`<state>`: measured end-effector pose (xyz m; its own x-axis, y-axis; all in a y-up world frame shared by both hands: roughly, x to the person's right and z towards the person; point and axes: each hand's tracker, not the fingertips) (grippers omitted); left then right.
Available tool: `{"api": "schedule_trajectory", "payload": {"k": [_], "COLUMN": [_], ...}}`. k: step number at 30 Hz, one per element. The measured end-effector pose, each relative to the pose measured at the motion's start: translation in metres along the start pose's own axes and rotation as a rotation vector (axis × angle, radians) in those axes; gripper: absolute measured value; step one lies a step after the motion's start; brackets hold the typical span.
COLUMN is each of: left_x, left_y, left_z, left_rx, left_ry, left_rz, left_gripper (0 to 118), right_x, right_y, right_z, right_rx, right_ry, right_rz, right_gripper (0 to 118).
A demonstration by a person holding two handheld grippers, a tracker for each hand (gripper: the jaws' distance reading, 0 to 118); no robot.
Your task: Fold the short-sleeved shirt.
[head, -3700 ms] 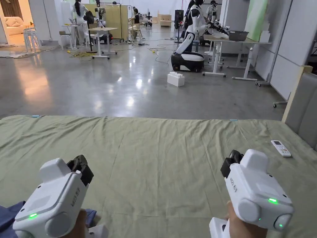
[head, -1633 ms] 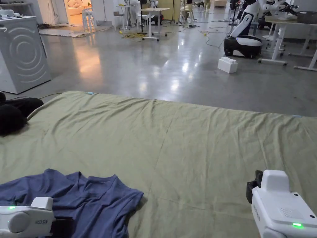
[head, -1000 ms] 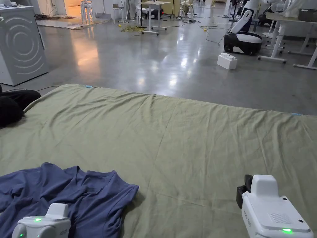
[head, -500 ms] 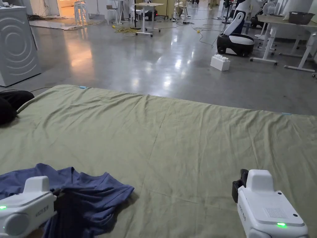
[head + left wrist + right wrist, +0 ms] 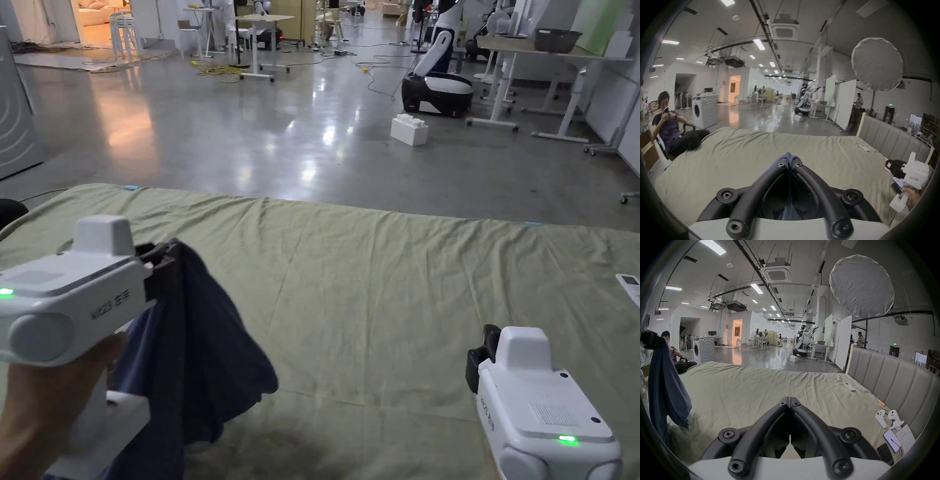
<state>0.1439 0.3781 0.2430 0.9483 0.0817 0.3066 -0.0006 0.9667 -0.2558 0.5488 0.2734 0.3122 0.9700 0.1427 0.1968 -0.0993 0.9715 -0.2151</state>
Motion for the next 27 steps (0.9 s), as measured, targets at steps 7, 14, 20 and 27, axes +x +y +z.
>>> {"api": "schedule_trajectory", "payload": {"k": [7, 14, 20, 27], "left_x": [0.093, 0.199, 0.269, 0.296], "left_y": [0.027, 0.009, -0.05, -0.124], "left_z": [-0.043, -0.09, -0.114, -0.119], "left_rx": [0.021, -0.049, -0.217, -0.371], "left_ry": [-0.188, -0.39, -0.513, -0.56], "left_rz": [-0.052, -0.123, -0.163, -0.157], "left_gripper": [3, 3, 3, 4], "right_x": [0.034, 0.072, 0.095, 0.107], "right_y": [0.006, 0.006, -0.002, -0.017], "right_z": [0.018, 0.034, 0.041, 0.042], "right_rx": [0.035, 0.042, 0.024, -0.016], "right_ry": [-0.074, -0.154, -0.203, -0.217], "right_rz": [0.003, -0.014, -0.022, -0.038], "right_gripper": [0, 0, 0, 0]}}
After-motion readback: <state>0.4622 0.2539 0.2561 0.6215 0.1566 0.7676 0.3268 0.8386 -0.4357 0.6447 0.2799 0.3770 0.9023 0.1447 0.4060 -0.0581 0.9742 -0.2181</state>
